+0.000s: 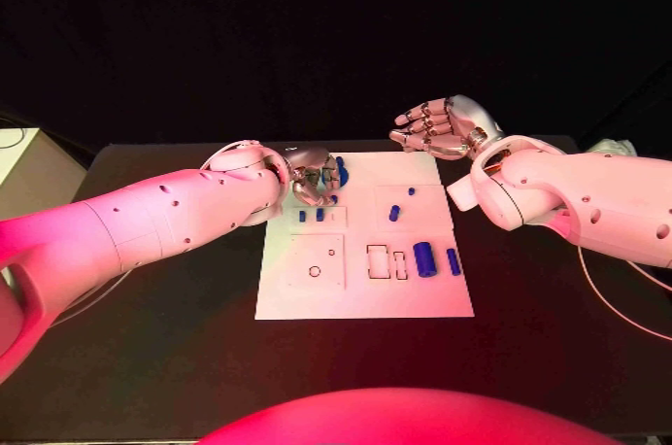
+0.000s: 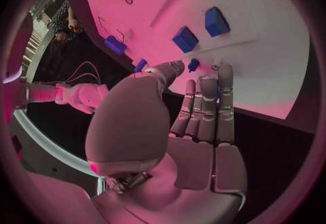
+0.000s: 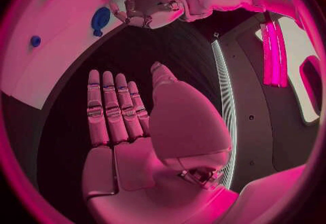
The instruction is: Assemble the parts on the task board
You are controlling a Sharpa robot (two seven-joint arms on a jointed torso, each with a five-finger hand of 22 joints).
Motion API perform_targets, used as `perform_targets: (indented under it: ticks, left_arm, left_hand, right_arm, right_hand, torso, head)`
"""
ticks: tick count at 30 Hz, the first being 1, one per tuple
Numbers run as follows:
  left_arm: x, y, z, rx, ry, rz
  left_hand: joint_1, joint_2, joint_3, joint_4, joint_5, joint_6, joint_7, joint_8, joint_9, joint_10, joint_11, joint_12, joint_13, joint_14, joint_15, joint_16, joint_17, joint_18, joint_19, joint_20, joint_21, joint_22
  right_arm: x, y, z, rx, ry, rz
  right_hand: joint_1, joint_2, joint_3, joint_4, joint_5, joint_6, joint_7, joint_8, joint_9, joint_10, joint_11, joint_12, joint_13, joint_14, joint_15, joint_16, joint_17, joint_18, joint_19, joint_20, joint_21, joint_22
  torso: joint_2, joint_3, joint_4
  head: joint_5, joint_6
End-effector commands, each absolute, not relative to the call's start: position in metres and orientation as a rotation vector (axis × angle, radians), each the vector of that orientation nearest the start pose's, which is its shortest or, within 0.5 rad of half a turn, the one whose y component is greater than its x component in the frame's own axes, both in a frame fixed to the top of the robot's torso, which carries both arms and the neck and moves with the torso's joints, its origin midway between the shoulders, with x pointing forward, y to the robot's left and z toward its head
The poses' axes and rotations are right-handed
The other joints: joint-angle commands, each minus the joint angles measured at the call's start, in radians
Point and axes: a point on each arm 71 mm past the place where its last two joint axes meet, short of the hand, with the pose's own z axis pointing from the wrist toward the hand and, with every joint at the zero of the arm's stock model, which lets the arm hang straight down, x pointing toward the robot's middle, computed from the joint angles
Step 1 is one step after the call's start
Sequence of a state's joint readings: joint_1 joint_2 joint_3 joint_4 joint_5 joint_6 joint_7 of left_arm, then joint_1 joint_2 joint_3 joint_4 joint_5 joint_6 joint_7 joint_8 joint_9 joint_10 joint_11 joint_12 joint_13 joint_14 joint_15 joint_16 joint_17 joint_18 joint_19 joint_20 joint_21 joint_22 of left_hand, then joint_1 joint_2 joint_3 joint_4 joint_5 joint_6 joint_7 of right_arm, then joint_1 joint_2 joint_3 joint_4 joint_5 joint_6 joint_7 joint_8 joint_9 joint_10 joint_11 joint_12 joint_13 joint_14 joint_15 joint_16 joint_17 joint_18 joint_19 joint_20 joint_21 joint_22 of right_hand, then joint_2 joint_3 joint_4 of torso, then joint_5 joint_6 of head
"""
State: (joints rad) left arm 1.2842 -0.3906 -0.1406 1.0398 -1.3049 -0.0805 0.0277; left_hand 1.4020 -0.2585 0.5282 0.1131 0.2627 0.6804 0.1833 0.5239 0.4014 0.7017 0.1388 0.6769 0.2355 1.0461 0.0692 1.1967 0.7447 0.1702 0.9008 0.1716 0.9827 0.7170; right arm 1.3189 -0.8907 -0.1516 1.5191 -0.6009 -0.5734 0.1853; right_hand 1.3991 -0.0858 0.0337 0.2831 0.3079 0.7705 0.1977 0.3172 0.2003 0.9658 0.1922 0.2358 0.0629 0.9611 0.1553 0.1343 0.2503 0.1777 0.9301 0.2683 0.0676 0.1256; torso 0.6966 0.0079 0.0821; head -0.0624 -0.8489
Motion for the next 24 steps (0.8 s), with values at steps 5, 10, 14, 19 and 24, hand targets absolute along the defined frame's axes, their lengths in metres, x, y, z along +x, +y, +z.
perform_targets:
  ticks: [5, 10, 14, 19, 24]
  left_arm:
    - [0.5524, 0.0879, -0.2116, 0.33, 1.921, -0.684]
    - [0.5526, 0.0863, -0.2137, 0.326, 1.915, -0.681]
    - [0.5525, 0.0851, -0.2152, 0.325, 1.914, -0.682]
    - [0.5529, 0.0839, -0.2176, 0.323, 1.917, -0.68]
    - [0.5533, 0.0833, -0.2201, 0.32, 1.921, -0.677]
  left_hand:
    - [-0.003, 0.008, 0.007, -0.01, 0.002, 0.036, -0.007, -0.016, -0.021, 0.035, -0.004, 0.01, -0.009, 0.033, -0.004, 0.05, 0.025, 0.014, 0.013, -0.004, 0.021, 0.011]
    - [0.005, 0.013, 0.024, -0.02, 0.001, 0.051, -0.008, -0.026, -0.033, 0.051, -0.008, 0.011, -0.015, 0.047, -0.008, 0.073, 0.035, 0.015, 0.016, -0.007, 0.033, 0.019]
    - [0.01, 0.016, 0.034, -0.027, -0.001, 0.054, -0.007, -0.034, -0.041, 0.057, -0.009, 0.009, -0.02, 0.054, -0.009, 0.084, 0.038, 0.015, 0.017, -0.009, 0.04, 0.024]
    - [0.013, 0.026, 0.051, -0.036, -0.003, 0.074, -0.009, -0.04, -0.051, 0.071, -0.012, 0.007, -0.028, 0.07, -0.012, 0.105, 0.049, 0.011, 0.031, -0.011, 0.064, 0.049]
    - [0.012, 0.033, 0.063, -0.043, -0.005, 0.092, -0.013, -0.047, -0.059, 0.09, -0.016, 0.006, -0.034, 0.086, -0.016, 0.123, 0.062, 0.006, 0.048, -0.013, 0.09, 0.079]
  right_arm:
    - [0.4973, -0.2391, -0.1553, 0.562, 1.46, 1.027]
    - [0.4973, -0.2387, -0.1553, 0.562, 1.461, 1.028]
    - [0.4973, -0.2385, -0.1553, 0.561, 1.461, 1.029]
    - [0.4972, -0.2383, -0.1554, 0.561, 1.462, 1.029]
    - [0.4972, -0.2383, -0.1553, 0.561, 1.461, 1.03]
  right_hand:
    - [0.003, -0.001, 0.006, 0.0, 0.004, 0.008, 0.056, -0.004, -0.001, 0.006, 0.002, -0.007, 0.0, 0.005, 0.003, -0.004, -0.002, 0.006, -0.005, 0.0, -0.003, -0.002]
    - [0.003, -0.001, 0.006, 0.0, 0.004, 0.008, 0.056, -0.004, -0.001, 0.006, 0.002, -0.007, 0.0, 0.005, 0.003, -0.004, -0.002, 0.006, -0.005, 0.0, -0.003, -0.002]
    - [0.003, -0.001, 0.006, 0.0, 0.004, 0.008, 0.056, -0.004, -0.001, 0.006, 0.002, -0.007, 0.0, 0.005, 0.003, -0.004, -0.002, 0.006, -0.005, 0.0, -0.003, -0.002]
    - [0.003, -0.001, 0.006, 0.0, 0.004, 0.008, 0.056, -0.004, -0.001, 0.006, 0.002, -0.007, 0.0, 0.005, 0.003, -0.004, -0.002, 0.006, -0.005, 0.0, -0.003, -0.002]
    - [0.003, -0.001, 0.007, 0.0, 0.004, 0.009, 0.056, -0.004, -0.001, 0.006, 0.002, -0.008, 0.0, 0.005, 0.003, -0.005, -0.003, 0.006, -0.005, 0.0, -0.003, -0.003]
  torso:
    - [0.0, -0.0009, 0.0005]
    - [0.0, -0.0007, 0.001]
    - [0.0, -0.0001, -0.0003]
    - [0.0, -0.0002, -0.0005]
    - [0.0, 0.0001, 0.0008]
  head:
    - [-0.001, -0.001]
    - [-0.002, -0.001]
    - [-0.002, -0.001]
    - [-0.004, -0.002]
    - [-0.006, -0.002]
